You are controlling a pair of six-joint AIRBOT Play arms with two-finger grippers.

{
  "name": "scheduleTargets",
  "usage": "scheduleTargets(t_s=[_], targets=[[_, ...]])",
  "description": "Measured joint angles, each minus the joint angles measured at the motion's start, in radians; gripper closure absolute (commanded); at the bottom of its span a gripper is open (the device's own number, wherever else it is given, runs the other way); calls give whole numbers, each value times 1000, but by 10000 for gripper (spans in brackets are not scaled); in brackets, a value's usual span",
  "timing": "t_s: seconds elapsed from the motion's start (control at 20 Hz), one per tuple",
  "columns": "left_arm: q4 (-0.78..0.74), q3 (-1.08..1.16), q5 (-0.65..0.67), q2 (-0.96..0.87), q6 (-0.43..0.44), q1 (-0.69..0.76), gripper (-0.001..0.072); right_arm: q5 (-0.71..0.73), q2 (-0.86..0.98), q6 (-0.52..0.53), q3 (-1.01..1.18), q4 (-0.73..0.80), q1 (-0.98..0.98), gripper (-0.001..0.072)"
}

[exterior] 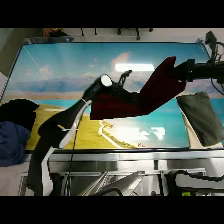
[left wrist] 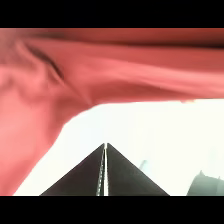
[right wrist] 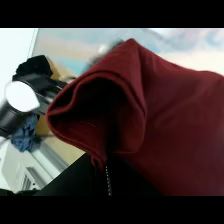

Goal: Fold the shirts.

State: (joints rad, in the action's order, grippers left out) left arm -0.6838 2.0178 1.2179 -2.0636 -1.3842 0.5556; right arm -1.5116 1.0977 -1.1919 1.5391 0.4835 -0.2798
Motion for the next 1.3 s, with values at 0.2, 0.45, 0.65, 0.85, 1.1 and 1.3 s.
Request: scheduleTargets(t_s=[0.2,0.45,0.65,0.85,1.1,1.3], targets=[[45,24,214,250,24,-191,690,107,13,-12,-39,4,154,691],[93,27,296,571,34,-447,690,392,137,-12,-51,2,485,690],[106,-67,328,755,60,-572,690,684,336,11,-53,-26,762,315],[106,-258,329,887,107,-613,690,900,463,135,-43,-140,916,147],[107,-414,293,965,140,-626,690,844,351,198,-26,-124,804,170],[109,-447,281,981,148,-628,690,669,241,90,-24,75,539,72]])
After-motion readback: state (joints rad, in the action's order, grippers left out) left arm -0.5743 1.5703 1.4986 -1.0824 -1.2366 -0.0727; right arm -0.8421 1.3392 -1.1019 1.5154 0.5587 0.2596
